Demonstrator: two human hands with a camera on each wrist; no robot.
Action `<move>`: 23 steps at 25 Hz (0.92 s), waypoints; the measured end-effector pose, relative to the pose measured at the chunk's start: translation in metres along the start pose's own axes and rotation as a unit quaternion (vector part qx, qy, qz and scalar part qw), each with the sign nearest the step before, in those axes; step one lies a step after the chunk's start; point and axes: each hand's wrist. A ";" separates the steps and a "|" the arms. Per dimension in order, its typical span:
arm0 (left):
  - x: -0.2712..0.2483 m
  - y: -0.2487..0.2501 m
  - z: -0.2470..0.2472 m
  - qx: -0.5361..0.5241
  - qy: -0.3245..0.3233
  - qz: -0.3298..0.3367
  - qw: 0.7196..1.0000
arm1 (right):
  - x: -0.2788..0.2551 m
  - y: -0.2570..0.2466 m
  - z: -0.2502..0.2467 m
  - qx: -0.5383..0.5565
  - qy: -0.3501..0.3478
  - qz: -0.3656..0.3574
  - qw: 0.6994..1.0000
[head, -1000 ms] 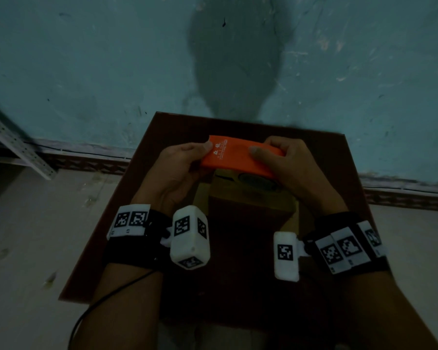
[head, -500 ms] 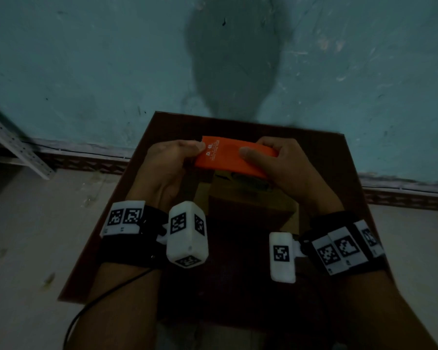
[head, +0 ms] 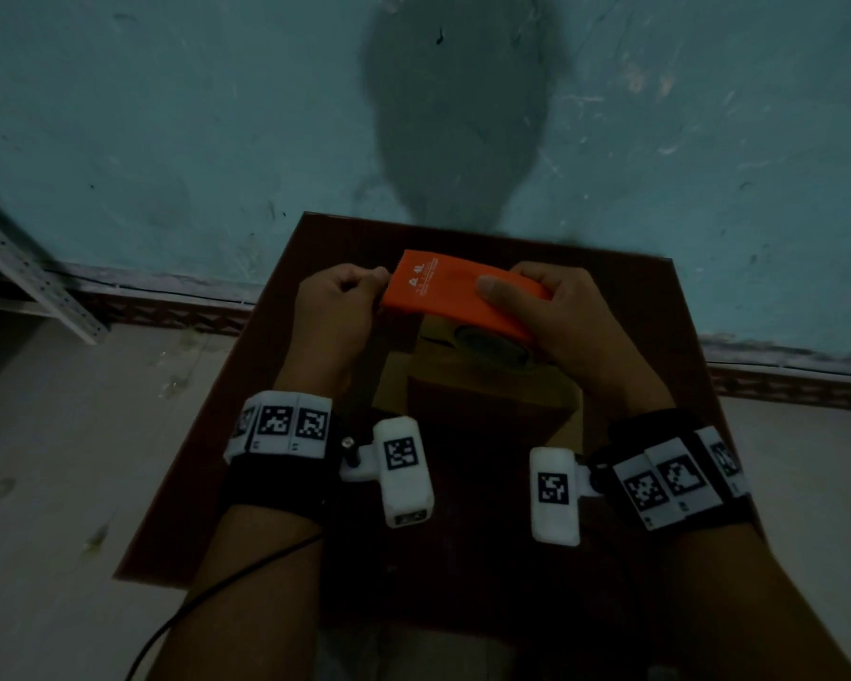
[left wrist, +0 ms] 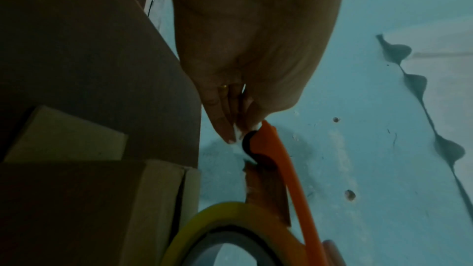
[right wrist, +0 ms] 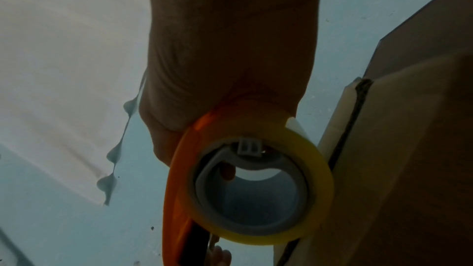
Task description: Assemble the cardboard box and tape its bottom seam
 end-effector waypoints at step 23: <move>0.008 -0.012 0.004 0.001 0.077 0.053 0.996 | -0.004 0.017 -0.002 0.114 0.031 -0.001 0.993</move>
Point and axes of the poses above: each hand's wrist, its own x-axis towards the middle knuckle, its own z-axis out of the palm, y = z × x, and after that the axes turned 12 degrees about -z, right-handed
